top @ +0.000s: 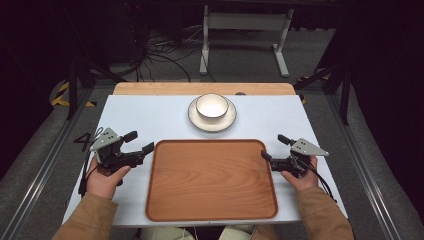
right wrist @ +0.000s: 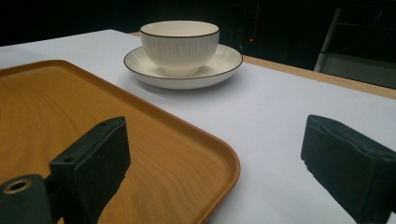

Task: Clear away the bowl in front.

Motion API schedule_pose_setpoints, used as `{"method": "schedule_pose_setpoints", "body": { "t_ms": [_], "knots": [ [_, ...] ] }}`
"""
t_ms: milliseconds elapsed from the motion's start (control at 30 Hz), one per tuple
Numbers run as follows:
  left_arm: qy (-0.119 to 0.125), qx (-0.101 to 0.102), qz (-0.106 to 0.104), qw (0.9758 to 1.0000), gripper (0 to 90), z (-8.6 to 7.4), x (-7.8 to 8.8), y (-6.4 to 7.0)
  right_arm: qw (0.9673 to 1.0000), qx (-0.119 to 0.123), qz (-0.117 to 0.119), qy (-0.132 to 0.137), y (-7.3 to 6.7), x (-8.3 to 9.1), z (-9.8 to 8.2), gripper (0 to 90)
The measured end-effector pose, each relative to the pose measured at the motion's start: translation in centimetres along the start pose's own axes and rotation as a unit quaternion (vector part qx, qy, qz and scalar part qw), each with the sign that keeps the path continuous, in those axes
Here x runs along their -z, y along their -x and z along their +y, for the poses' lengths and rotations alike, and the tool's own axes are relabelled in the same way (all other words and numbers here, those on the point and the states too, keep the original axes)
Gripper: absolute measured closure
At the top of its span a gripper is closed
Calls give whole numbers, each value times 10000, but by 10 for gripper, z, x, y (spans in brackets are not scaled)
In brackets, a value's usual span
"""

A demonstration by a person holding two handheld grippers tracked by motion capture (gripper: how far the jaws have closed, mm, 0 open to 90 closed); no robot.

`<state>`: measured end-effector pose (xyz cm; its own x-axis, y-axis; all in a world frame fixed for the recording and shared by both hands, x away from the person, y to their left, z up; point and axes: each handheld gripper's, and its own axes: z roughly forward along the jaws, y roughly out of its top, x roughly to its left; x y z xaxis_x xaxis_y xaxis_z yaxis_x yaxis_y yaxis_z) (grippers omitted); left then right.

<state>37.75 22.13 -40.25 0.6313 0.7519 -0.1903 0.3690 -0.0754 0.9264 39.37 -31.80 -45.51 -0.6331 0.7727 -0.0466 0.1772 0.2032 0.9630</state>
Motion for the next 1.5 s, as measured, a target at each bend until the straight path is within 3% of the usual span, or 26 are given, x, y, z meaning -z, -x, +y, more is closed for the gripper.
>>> {"method": "schedule_pose_setpoints", "body": {
  "t_ms": [133, 400, 567, 1500],
  "knots": [
    [2, -65, -85, 9999, 174, 8, -6, 3, 10000, 1, 2, 1, 0, 0, 0, 83],
    [-53, -312, 25, 9995, 159, 24, -18, 4, 10000, 11, 8, 0, 0, 0, 0, 83],
    [-56, -209, -59, 9997, 174, 31, -27, 4, 10000, 9, 9, -2, 0, 0, 0, 83],
    [-187, -470, -287, 9983, 204, 64, -75, 9, 10000, 17, 19, 4, 0, 0, 0, 82]
  ]
}}
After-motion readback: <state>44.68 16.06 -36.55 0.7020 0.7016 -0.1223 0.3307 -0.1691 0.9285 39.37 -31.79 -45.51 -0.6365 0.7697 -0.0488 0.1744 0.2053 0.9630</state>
